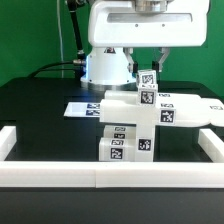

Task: Assemble chair

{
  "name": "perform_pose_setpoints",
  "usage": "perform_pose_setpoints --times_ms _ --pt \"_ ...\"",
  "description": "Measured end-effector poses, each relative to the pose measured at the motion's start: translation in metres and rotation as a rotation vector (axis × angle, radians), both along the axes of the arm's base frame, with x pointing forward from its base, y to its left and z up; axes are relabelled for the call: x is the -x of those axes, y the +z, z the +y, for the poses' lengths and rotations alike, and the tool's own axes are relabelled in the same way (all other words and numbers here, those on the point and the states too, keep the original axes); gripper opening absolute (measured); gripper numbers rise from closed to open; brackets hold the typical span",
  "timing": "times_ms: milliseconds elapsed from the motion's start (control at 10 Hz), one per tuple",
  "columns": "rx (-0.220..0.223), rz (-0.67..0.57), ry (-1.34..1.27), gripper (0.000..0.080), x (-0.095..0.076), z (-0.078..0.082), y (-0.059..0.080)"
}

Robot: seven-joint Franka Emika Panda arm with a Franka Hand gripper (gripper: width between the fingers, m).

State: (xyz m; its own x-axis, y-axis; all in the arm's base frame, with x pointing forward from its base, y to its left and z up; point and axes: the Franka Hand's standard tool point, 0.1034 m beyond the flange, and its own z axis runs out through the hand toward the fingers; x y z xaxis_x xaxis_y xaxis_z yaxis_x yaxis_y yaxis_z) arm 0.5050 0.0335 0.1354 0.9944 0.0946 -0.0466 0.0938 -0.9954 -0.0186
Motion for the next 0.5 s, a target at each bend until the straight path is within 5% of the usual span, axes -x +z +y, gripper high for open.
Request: perform_pose_setpoints --times_ms 500 --pt "0.003 0.004 -0.001 0.0285 0.0008 -0.0007 -0.0034"
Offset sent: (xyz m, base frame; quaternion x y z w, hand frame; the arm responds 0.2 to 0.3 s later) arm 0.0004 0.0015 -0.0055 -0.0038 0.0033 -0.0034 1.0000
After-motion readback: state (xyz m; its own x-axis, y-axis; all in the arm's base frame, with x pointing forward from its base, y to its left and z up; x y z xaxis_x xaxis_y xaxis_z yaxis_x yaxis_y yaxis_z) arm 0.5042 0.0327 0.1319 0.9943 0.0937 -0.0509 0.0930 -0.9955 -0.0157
